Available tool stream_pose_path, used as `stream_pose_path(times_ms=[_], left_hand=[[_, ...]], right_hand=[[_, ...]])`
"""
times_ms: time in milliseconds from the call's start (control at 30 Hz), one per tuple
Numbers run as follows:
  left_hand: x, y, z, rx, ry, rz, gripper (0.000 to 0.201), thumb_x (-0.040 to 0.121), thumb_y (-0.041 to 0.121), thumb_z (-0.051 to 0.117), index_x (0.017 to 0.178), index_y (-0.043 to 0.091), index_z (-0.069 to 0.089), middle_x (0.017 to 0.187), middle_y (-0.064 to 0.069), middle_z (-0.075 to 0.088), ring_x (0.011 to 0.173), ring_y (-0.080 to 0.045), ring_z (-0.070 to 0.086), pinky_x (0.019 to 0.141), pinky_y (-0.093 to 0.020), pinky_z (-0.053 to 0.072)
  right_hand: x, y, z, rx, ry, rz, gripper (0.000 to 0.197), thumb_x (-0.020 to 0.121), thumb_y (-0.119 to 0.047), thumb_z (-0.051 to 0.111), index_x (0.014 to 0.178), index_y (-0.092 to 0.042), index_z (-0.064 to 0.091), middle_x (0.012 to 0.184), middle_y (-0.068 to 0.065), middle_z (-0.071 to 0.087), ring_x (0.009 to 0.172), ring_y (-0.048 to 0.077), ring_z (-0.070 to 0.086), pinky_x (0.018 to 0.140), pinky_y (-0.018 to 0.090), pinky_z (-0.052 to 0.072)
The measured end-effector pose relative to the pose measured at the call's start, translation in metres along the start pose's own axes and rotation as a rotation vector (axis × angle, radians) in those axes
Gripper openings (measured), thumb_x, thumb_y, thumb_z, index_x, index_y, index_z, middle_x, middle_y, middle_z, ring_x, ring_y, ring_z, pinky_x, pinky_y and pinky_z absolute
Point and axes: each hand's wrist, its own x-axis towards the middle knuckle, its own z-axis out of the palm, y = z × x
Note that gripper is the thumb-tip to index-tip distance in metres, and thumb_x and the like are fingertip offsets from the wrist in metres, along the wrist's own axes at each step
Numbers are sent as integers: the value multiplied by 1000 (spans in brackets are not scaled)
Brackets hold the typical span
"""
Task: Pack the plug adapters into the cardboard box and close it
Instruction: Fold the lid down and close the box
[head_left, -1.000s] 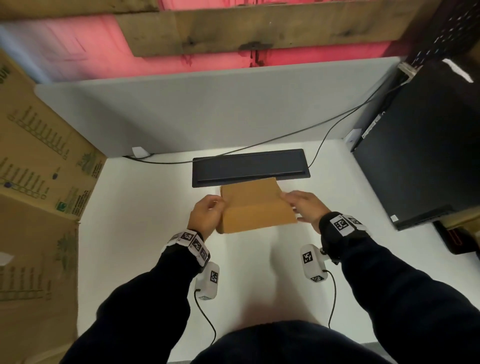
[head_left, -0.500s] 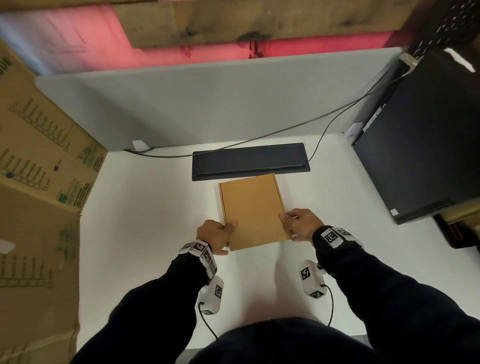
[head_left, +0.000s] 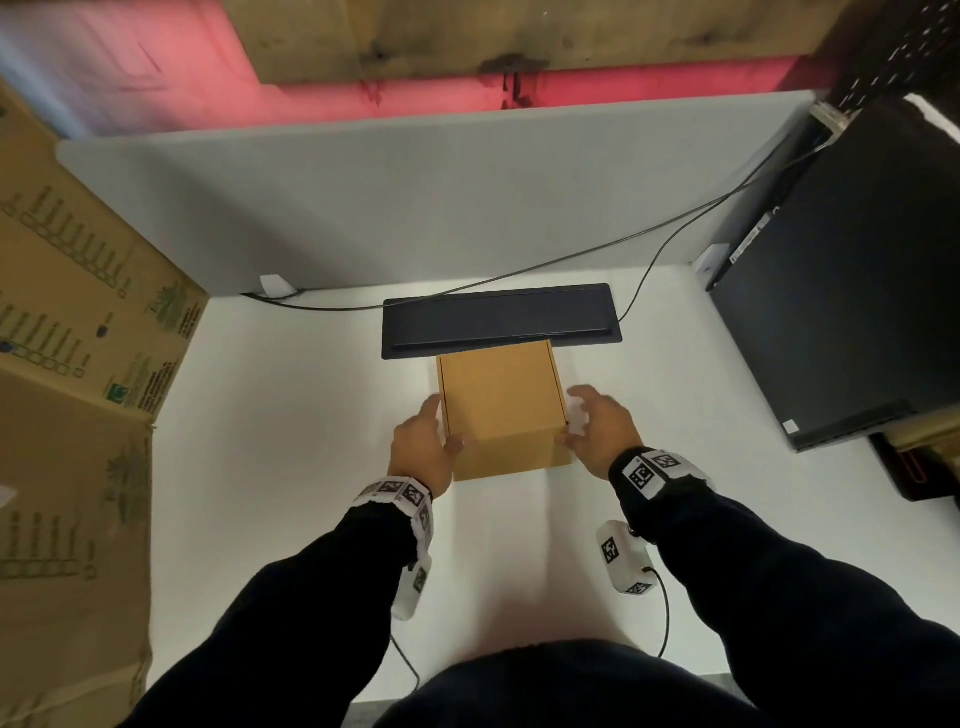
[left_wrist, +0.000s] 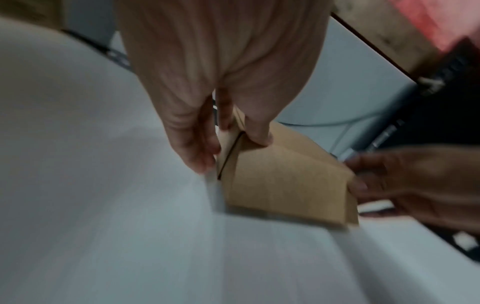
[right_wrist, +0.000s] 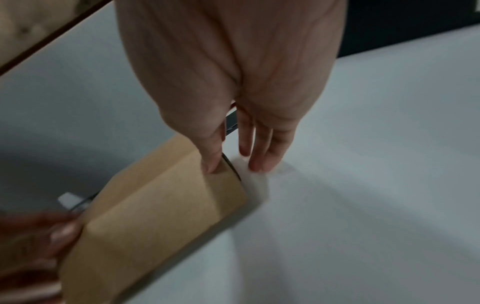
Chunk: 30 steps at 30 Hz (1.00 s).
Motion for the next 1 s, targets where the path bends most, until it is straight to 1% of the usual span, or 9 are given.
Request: stream_pose_path(times_ms=[67,133,233,300,367,533,733,933,1000], left_hand=[[5,1,-1,273,31,189,70,96,27,62,155,31,25,146,-11,46,128,-34,46,96,-49,51],[13,2,-1,480,47,317,58,95,26,61,148,34,38,155,-9,32,137,-36,33,99,-53,47],[22,3,0,630,50,438,37,89,22,63,127,25,60,152,-7,39,141,-35,31,109,-57,34],[25,3,2,662,19,464,36,82,21,69,117,20,61,144,-6,47,136,-33,39,112,-58,31],[29,4,2,662,31,490,40,72,16,76,108,19,59,133,-8,54,127,-33,48,109,-59,34],[47,12,3,692,67,531,52,58,11,83,103,21,62,114,-9,61,106,-34,56,95,-51,45],[55,5,-4,675,30,601,51,56,17,86,102,21,64,113,-9,62,104,-35,59,91,-48,50],[58,10,-13,732,-17,604,55,49,28,91,98,21,66,106,-5,65,93,-31,62,87,-44,52],[57,18,-19,756,-53,582,53,54,33,89,100,22,66,108,-2,64,95,-29,60,90,-42,48]], right_hand=[[3,-7,-1,-122,36,-111,73,84,-12,73,143,-35,38,147,9,37,128,32,45,97,43,50],[8,-15,-3,-304,41,-259,69,83,-13,70,139,-40,40,159,6,22,137,33,30,99,49,48],[18,-26,-5,-578,4,-378,59,83,-24,70,136,-33,46,162,1,20,141,36,21,103,51,42],[23,-30,-6,-634,-24,-364,65,81,-28,71,140,-32,43,159,-1,26,143,36,20,107,49,36],[26,-32,-5,-671,-6,-378,68,79,-31,72,140,-31,42,154,1,34,140,36,25,106,47,33],[28,-32,1,-713,58,-407,62,75,-25,73,131,-31,48,144,3,46,127,36,41,98,47,39],[29,-26,3,-678,65,-415,60,73,-28,75,127,-30,49,146,5,47,120,35,48,94,47,43],[25,-35,-1,-701,23,-366,61,75,-28,73,131,-31,47,149,3,44,123,36,43,95,45,41],[23,-43,-6,-725,-10,-352,61,78,-28,70,134,-31,45,149,1,41,124,35,41,96,44,41]])
